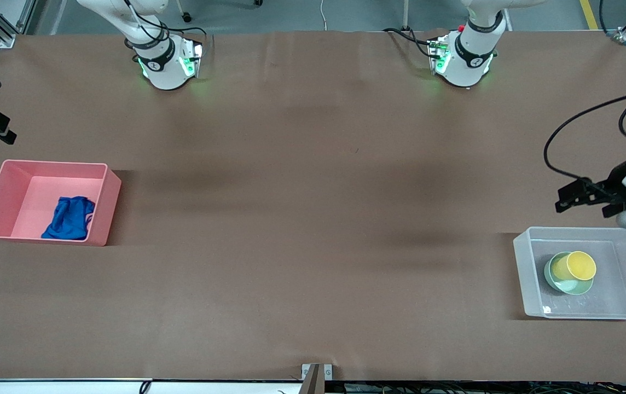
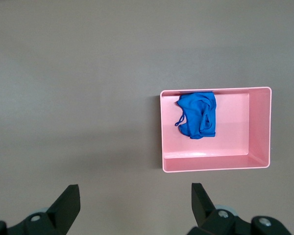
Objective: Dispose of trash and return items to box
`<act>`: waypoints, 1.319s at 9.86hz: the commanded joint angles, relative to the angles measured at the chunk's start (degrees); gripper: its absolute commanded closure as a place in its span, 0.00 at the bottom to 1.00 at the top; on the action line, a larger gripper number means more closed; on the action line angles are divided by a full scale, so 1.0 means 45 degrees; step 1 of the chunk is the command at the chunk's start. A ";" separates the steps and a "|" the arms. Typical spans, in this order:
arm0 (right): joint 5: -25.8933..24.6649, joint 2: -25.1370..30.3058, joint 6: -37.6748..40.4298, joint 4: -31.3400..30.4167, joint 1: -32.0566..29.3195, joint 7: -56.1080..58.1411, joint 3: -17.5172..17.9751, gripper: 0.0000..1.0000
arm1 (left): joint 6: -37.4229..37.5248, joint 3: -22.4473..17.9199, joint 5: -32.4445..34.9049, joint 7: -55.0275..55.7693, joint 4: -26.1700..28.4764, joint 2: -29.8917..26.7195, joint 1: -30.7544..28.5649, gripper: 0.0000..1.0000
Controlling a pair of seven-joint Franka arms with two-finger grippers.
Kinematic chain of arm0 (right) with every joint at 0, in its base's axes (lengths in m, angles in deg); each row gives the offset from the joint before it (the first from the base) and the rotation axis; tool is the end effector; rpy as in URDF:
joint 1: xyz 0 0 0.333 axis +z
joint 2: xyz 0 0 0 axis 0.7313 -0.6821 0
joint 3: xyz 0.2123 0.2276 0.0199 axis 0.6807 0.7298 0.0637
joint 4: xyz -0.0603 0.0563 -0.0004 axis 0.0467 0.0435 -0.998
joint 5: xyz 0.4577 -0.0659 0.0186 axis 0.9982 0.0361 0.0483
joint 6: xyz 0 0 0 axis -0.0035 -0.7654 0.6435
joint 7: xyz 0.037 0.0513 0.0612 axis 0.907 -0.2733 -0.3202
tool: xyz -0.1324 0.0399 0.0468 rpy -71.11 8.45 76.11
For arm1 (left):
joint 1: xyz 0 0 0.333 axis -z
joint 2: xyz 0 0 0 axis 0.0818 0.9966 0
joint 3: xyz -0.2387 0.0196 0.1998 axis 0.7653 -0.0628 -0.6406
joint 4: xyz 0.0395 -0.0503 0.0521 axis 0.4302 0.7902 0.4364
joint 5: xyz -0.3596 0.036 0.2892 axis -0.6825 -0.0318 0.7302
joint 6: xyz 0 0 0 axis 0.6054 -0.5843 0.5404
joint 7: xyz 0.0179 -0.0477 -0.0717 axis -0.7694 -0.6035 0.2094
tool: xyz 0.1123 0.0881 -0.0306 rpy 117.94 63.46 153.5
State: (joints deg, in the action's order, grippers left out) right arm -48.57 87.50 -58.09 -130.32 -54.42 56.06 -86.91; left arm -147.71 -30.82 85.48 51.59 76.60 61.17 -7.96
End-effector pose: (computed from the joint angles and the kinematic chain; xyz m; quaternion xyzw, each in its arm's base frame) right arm 0.6123 -0.0517 0.6310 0.9989 -0.0415 0.0181 0.0105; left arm 0.7037 -0.0092 0.5176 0.9972 -0.0506 0.0490 0.0261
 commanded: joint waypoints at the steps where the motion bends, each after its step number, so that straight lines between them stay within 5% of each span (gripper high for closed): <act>1: 0.0102 0.0097 0.0049 -0.0071 -0.0108 0.0055 0.0074 0.00 | 0.0087 0.0267 -0.0021 0.0365 0.0618 -0.0547 0.0098 0.00; 3: 0.0102 0.0097 0.0049 -0.0071 -0.0108 0.0055 0.0074 0.00 | 0.0691 -0.0786 -0.0002 0.0892 0.0871 -0.0978 0.1133 0.00; 7: 0.0102 0.0097 0.0069 -0.0110 -0.0128 0.0055 0.0074 0.00 | 0.2097 -0.0886 -0.0021 0.1107 -0.0493 -0.0979 0.1447 0.00; 10: 0.0102 0.0097 0.0049 -0.0110 -0.0108 -0.0003 0.0074 0.00 | 0.2239 -0.1082 -0.0002 0.1535 0.1044 -0.2364 0.1370 0.00; 13: 0.0102 0.0097 0.0049 -0.0110 -0.0088 -0.0061 0.0093 0.00 | 0.2256 -0.0984 0.0017 0.1791 0.1145 -0.2406 0.1331 0.00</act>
State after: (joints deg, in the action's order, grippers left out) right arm -48.57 87.49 -57.98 -130.34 -54.43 56.06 -86.91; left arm -136.55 -35.13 85.48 58.71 78.50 51.04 -2.36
